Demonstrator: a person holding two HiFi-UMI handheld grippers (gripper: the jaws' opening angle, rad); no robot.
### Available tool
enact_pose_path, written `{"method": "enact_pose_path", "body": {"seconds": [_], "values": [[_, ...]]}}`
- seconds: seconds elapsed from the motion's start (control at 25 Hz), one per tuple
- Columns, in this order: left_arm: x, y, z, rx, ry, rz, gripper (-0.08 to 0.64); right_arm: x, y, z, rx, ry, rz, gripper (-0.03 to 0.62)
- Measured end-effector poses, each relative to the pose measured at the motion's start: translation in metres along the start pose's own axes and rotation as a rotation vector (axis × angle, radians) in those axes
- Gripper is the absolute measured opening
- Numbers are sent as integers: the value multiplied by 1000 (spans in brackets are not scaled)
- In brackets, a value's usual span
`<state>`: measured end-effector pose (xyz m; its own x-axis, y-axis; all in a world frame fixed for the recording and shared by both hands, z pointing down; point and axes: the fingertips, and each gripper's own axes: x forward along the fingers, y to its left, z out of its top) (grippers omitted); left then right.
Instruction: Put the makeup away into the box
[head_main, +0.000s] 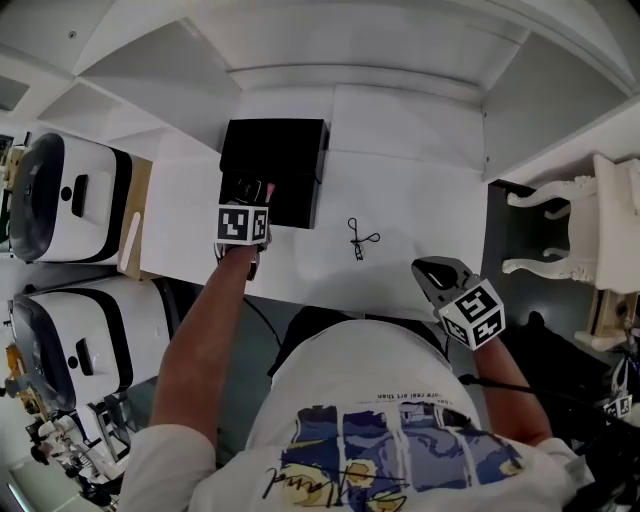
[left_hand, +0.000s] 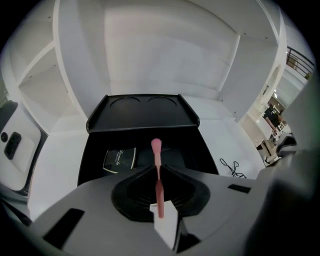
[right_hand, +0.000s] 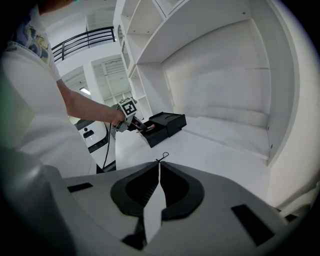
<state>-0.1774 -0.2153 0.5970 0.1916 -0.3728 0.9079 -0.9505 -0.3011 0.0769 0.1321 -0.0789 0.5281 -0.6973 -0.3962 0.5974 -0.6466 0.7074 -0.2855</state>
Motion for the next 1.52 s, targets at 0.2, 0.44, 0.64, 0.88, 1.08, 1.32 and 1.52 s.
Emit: {"method": "enact_pose_path", "body": {"seconds": [0.2,0.44,0.64,0.88,1.08,1.32,1.52], "values": [[13,9,12,8,17,4,55,-2,-3,0,14,1,-14,28],[29,14,23,26,50,-4,55,-3,-10,0,30,8,-26,28],[41,17,18,38,99,8,55,-4,-16,-2,48,13,-34,28],[45,19,15,65,152,30,55,-3,-19,-6,65,20,-36,28],[50,19,8,104,220,56,55,-3,-21,-6,73,18,-38,28],[55,18,5,123,278,73,57,-3,-24,-7,84,12,-42,28],[55,18,6,125,275,69,99,-5,-24,-7,89,5,-51,28]]}}
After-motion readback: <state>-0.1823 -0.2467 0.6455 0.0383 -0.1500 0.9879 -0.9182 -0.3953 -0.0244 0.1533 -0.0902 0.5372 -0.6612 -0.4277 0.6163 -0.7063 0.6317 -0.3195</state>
